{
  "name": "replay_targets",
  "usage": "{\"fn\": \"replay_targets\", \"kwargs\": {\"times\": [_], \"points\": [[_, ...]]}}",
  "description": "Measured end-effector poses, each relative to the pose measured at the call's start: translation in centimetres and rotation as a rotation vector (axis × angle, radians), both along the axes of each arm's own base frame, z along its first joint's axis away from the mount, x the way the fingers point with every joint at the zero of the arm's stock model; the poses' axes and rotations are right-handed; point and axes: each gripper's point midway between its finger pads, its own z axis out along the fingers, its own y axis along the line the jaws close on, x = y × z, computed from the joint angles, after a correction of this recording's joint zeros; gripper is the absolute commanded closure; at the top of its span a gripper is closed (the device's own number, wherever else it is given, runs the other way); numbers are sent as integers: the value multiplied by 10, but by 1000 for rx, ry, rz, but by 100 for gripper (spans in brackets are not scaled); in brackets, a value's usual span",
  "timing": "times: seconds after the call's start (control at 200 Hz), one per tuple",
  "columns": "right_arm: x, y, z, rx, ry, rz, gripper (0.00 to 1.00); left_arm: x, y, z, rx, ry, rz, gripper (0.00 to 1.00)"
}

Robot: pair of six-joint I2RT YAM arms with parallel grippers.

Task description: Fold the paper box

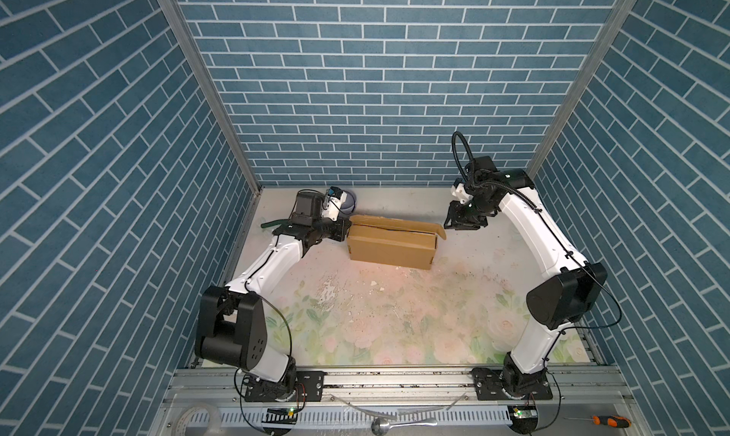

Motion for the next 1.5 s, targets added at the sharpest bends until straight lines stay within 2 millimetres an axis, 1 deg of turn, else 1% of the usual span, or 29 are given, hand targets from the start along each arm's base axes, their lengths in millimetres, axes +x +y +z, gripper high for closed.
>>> {"fn": "replay_targets", "kwargs": {"times": [0.08, 0.24, 0.345, 0.605, 1.0, 1.215, 1.31, 1.5], "points": [[-1, 1, -4, -26, 4, 17, 61, 0, 0, 0, 0, 0, 1, 100], [-1, 11, -19, -49, 32, 54, 78, 0, 0, 0, 1, 1, 1, 100], [-1, 15, -29, -56, 56, 68, 84, 0, 0, 0, 1, 1, 1, 100], [-2, 21, -29, -25, 68, 76, 100, 0, 0, 0, 1, 1, 0, 100], [2, 30, -23, 88, 92, 48, 100, 1, 1, 0, 6, 0, 6, 100], [3, 32, -29, 162, 126, 8, 100, 0, 0, 0, 5, 0, 3, 100], [6, 31, -28, 187, 125, -10, 100, 0, 0, 0, 6, 0, 4, 100], [8, 31, -31, 203, 122, -13, 100, 0, 0, 0, 5, 0, 3, 100]]}}
